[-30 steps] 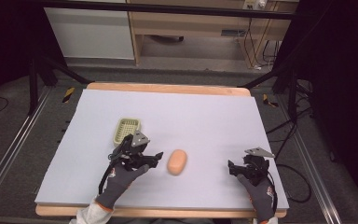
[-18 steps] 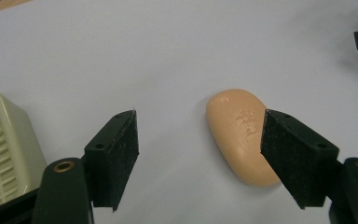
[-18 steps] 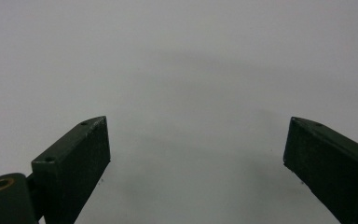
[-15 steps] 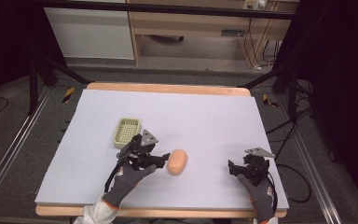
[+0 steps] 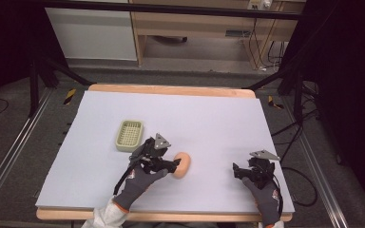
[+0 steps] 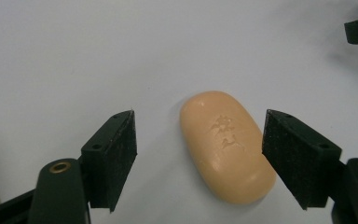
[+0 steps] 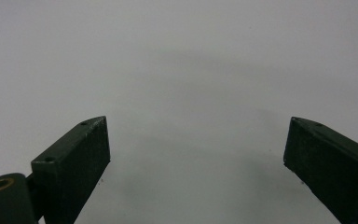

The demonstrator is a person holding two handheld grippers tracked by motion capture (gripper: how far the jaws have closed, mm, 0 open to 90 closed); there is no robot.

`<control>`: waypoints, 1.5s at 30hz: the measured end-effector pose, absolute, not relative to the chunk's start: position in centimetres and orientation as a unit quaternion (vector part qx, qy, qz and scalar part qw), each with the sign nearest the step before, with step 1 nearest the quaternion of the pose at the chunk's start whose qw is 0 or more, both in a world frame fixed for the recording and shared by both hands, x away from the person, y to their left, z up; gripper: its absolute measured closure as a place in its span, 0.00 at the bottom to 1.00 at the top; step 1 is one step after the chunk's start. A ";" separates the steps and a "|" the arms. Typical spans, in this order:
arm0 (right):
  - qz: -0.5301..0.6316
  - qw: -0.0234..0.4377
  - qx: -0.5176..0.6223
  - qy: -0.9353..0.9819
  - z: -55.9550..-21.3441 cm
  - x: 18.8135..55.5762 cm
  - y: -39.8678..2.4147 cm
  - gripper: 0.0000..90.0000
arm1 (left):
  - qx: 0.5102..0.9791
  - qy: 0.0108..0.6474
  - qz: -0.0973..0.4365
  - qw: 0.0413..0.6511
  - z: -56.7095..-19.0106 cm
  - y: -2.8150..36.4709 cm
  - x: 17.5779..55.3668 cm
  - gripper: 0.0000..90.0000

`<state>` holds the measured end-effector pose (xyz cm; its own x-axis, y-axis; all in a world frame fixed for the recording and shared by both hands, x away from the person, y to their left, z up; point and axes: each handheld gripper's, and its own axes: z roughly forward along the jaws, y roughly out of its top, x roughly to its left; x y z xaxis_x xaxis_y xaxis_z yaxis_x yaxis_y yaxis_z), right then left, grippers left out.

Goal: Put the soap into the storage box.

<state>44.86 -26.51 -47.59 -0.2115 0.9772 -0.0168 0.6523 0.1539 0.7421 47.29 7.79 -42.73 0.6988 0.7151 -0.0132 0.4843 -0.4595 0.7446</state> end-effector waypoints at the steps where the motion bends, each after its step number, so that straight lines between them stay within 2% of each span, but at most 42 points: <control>1: 0.311 0.261 0.571 0.714 -47.6 44.9 -26.5 0.08 | 0.841 0.357 0.152 0.377 -42.8 7.6 47.3 0.28; 45: 0.307 0.254 0.570 0.718 -47.7 45.0 -26.4 0.08 | 0.863 0.366 0.134 0.322 -46.0 3.3 48.4 0.23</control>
